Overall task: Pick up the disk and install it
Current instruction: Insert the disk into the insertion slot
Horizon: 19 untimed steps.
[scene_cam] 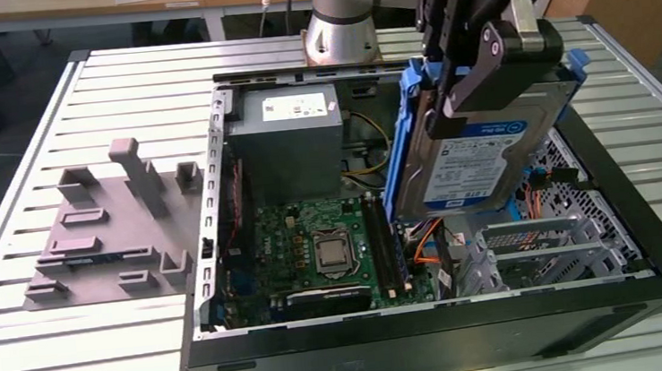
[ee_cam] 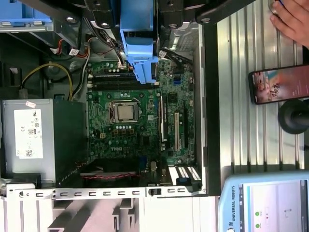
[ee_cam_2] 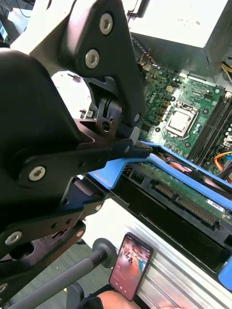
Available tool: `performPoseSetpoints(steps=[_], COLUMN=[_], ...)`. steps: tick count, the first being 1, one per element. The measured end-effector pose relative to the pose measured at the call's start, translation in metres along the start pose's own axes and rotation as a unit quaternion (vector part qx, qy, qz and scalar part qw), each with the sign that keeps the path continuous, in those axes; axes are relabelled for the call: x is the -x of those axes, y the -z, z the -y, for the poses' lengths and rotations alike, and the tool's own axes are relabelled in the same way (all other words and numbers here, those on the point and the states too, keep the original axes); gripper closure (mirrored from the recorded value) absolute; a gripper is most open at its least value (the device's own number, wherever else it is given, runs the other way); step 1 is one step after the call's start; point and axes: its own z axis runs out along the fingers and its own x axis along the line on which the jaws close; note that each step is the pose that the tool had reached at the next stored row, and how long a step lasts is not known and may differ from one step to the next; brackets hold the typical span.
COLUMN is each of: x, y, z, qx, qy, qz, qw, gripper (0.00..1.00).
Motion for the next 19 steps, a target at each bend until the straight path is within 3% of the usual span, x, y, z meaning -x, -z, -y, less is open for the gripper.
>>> performPoseSetpoints(steps=[3,7,13,19], x=[-0.0001,0.0003,-0.0033,-0.0095], y=[0.0,0.0002,-0.0017,-0.0046], z=[0.0035,0.015,0.0175,0.0255], qx=[0.0,0.0,0.0,0.0], qy=[0.0,0.0,0.0,0.0], qz=[0.0,0.0,0.0,0.0001], qw=[1.0,1.0,1.0,1.0], gripper=[0.63,0.63,0.63,0.63])
